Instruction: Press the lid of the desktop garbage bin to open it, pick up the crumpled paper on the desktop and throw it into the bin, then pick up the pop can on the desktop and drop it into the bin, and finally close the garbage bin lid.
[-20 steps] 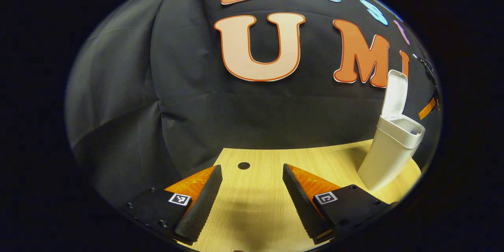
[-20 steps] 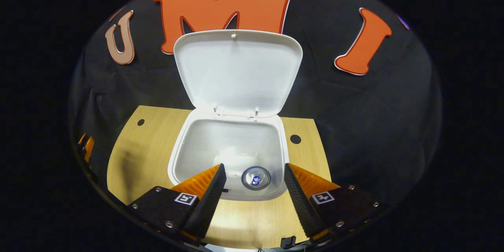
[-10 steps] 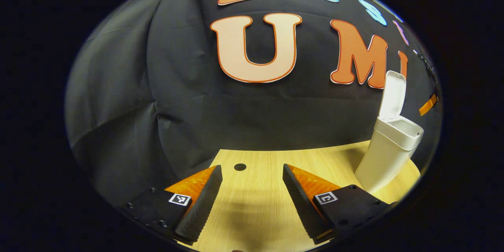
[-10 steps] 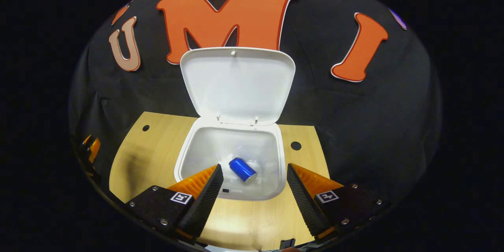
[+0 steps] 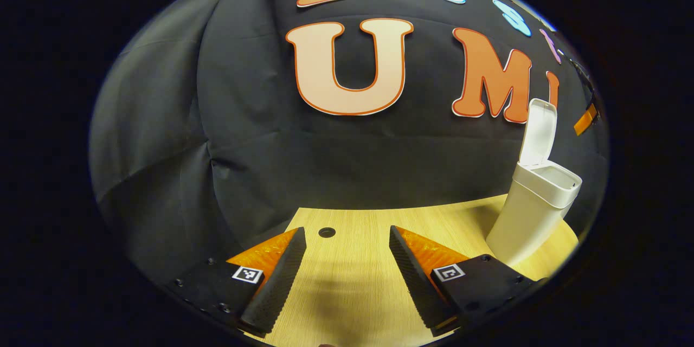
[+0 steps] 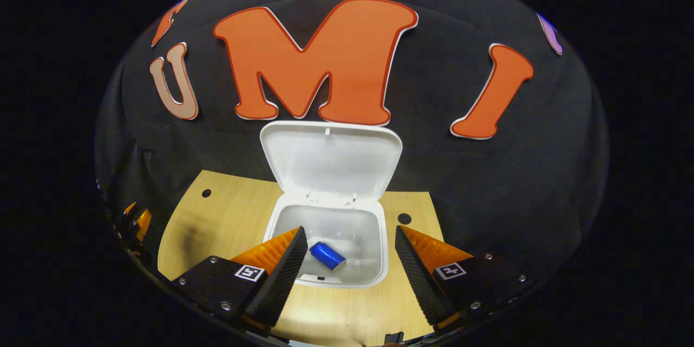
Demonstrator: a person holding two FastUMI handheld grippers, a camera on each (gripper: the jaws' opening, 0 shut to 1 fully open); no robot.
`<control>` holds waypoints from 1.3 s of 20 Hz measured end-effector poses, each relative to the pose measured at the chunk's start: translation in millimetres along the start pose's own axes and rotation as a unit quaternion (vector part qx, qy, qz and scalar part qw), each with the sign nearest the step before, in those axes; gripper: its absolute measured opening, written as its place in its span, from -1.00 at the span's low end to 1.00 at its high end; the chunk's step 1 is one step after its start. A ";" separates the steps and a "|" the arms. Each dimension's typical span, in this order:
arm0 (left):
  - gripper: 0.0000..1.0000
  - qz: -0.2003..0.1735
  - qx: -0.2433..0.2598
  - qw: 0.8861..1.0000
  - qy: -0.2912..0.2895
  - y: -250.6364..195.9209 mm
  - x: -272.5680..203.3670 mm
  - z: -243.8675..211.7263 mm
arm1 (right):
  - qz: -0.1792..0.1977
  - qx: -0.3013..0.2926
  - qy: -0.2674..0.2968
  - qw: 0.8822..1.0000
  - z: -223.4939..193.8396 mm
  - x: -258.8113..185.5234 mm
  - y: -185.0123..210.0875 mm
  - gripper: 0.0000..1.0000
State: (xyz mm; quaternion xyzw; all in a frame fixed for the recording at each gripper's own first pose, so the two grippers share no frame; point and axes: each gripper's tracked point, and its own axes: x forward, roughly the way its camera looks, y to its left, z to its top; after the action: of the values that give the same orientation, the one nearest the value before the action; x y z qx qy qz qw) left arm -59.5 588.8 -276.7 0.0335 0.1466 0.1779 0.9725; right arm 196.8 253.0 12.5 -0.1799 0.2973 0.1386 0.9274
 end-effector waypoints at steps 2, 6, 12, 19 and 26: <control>0.96 0.000 0.000 1.000 0.001 1.8 2.1 -1.3 | -0.003 -0.008 -0.012 1.000 27.5 -6.5 1.1 0.96; 0.96 0.002 -0.001 1.000 0.000 6.0 4.7 -0.9 | -0.002 -0.019 -0.040 0.999 84.8 -9.6 10.5 0.96; 0.96 0.009 -0.006 1.000 -0.004 16.2 7.9 0.1 | -0.003 -0.004 -0.043 0.999 134.3 15.7 20.5 0.96; 0.96 0.016 -0.015 1.000 0.007 25.2 11.5 -10.2 | -0.025 -0.012 0.001 1.000 127.3 78.0 18.9 0.98; 0.96 0.020 -0.019 0.999 0.017 32.9 11.2 -16.9 | -0.019 -0.020 0.017 0.999 112.4 77.6 28.7 0.99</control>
State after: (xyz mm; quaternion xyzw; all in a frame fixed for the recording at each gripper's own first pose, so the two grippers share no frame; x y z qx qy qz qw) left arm -65.6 623.7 -292.1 0.0146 0.1586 0.2004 0.9667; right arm 303.7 337.1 43.9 -0.2063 0.3064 0.1242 0.9209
